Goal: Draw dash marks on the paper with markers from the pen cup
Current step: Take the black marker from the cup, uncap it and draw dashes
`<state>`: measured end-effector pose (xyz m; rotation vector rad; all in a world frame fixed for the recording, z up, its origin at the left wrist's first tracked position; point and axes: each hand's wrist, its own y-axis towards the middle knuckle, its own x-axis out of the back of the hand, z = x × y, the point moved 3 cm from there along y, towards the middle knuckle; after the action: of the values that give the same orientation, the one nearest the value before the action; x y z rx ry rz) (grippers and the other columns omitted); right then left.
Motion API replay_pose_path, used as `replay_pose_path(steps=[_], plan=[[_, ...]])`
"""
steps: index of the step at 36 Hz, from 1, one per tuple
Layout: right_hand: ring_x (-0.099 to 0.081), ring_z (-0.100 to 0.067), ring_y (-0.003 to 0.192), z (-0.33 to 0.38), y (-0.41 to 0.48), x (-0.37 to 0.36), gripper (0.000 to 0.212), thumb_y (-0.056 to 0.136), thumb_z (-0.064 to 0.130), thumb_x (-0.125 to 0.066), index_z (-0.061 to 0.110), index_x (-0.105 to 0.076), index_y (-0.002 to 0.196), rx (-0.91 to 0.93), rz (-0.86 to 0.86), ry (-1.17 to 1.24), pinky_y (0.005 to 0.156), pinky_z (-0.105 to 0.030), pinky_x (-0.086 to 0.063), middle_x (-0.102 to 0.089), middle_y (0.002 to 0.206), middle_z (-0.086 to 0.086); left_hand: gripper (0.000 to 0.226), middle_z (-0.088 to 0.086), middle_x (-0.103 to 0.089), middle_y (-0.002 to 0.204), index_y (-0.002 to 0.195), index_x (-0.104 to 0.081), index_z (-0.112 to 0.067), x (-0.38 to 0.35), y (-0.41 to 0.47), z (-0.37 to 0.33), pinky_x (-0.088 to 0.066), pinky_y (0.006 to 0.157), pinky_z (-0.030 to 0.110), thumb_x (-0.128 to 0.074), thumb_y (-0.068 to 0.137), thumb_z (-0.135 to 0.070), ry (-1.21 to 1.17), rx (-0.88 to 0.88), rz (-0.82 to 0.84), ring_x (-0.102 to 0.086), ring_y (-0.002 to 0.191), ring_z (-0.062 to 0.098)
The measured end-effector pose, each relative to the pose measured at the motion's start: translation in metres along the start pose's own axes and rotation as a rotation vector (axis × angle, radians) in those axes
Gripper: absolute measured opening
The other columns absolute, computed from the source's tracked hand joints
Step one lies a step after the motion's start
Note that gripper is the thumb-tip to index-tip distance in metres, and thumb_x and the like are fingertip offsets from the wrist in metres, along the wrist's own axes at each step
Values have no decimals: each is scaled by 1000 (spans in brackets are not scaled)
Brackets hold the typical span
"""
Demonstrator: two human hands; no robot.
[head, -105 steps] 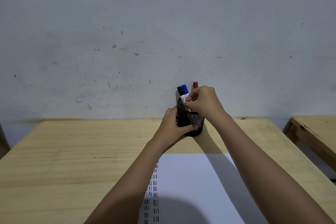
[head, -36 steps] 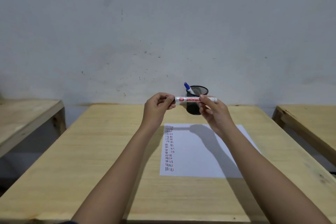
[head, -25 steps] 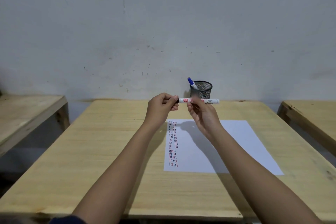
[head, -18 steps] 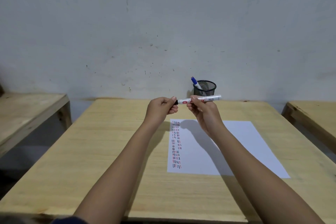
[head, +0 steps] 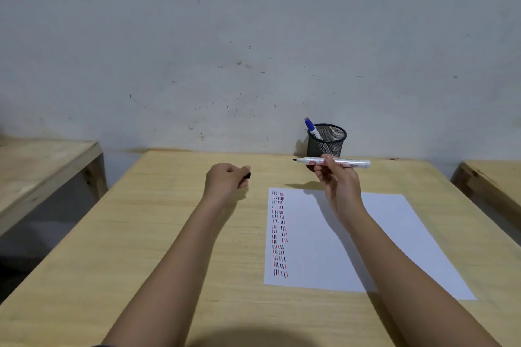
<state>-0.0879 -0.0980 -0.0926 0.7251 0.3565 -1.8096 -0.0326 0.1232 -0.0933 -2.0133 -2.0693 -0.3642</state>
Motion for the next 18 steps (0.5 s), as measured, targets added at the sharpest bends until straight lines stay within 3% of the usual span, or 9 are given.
replay_pose_path(steps=[3,9,15,18], plan=[[-60,-8,54,-7,4,4,13,92,2,-50,2,-59,84,-34,-44,-6,55,-13,-51,-66,58,-1,18,7,-59,69,72,-63,-1,-7,-3,2,-38,46,14,-64,83,-14,213,-51,4,-51,59,17],[-56,-9,50,-14,6,9,13,91,4,-52,4,-60,81,-52,-79,-71,53,-14,-49,-62,56,-2,11,13,-66,95,82,-65,-2,-22,0,8,-43,64,27,-62,79,-12,542,-101,103,-64,86,31],[-61,-8,53,-13,4,12,10,92,6,-52,4,-59,84,-56,-109,-29,54,-13,-52,-61,59,-2,15,14,-64,99,87,-64,-1,-30,0,9,-45,67,30,-58,83,-14,620,-162,123,-62,87,31],[-66,-10,57,-13,4,13,9,93,9,-52,5,-56,87,-62,-100,-34,57,-15,-56,-65,64,-6,24,12,-59,103,97,-62,-2,-31,-1,12,-48,77,35,-61,85,-23,606,-197,121,-57,89,25]])
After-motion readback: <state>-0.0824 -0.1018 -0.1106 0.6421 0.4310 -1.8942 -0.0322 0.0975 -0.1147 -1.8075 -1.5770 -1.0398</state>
